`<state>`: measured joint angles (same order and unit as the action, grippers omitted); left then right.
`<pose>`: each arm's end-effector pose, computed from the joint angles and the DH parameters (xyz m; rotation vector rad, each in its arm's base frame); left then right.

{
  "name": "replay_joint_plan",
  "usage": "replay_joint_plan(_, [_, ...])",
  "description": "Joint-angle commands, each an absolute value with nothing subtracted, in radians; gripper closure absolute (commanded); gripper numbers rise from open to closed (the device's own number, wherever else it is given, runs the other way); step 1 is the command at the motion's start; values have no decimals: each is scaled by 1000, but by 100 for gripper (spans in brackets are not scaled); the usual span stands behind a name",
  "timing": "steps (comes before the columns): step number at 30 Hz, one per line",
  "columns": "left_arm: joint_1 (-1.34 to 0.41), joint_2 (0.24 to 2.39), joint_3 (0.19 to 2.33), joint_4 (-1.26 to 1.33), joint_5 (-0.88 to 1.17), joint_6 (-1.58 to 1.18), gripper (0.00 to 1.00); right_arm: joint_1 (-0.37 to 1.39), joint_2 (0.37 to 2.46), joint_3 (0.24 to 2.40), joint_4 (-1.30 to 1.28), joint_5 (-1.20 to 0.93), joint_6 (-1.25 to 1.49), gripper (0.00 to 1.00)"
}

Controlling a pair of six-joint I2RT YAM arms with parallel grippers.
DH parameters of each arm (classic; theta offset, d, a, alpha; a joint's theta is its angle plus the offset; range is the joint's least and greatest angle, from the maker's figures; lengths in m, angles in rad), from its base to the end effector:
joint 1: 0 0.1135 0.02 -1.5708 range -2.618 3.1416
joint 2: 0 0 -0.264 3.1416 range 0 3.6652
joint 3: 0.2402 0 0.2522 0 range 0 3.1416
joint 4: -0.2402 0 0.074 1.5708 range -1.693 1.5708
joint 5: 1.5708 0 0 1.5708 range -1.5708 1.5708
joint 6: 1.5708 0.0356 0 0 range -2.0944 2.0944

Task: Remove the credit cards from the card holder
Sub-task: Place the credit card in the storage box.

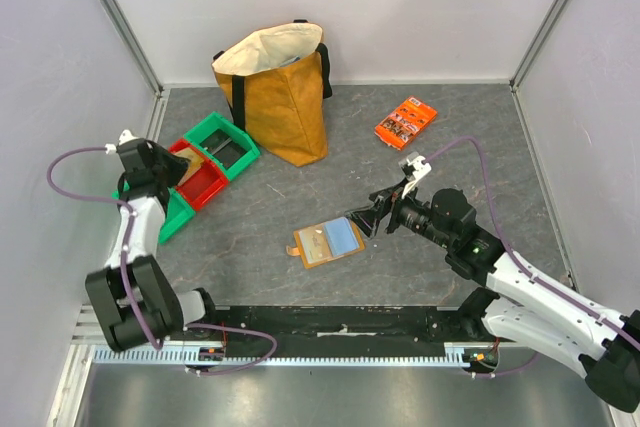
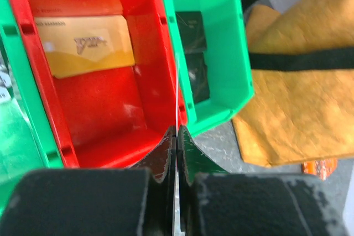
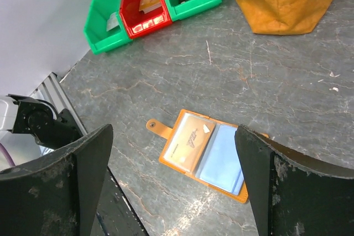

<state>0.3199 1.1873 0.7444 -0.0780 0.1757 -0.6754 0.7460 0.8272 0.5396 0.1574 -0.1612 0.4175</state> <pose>0.2515 0.0767 0.2533 -0.9105 1.9009 -0.3980 0.1440 0.1409 0.2817 -0.4200 1.7541 0.9891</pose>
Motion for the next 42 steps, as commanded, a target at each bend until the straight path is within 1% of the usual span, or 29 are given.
replay_joint_plan(1, [348,1316,870,-100,152,-603,98,744,807,540,140,-138,367,2])
replay_joint_plan(9, [362,1492,954,-113,130,-581,98,742,805,538,126,-138,350,2])
replay_joint_plan(17, [376,1571,968,-54,112,-577,98,741,827,548,123,-147,345,2])
replay_joint_plan(21, [394,1609,977,-37,143,-580,98,741,839,551,121,-153,347,2])
replay_joint_plan(26, [405,1624,971,-9,163,-572,89,741,853,560,118,-166,347,2])
replay_joint_plan(31, [405,1646,977,31,192,-569,87,741,856,563,115,-175,354,2])
replay_joint_plan(35, [405,1657,982,35,203,-577,83,741,850,571,98,-176,357,2])
replay_joint_plan(40, [406,1652,973,54,192,-587,83,741,834,571,86,-172,364,2])
replay_joint_plan(42, [405,1652,976,40,180,-580,77,741,831,572,80,-173,365,2])
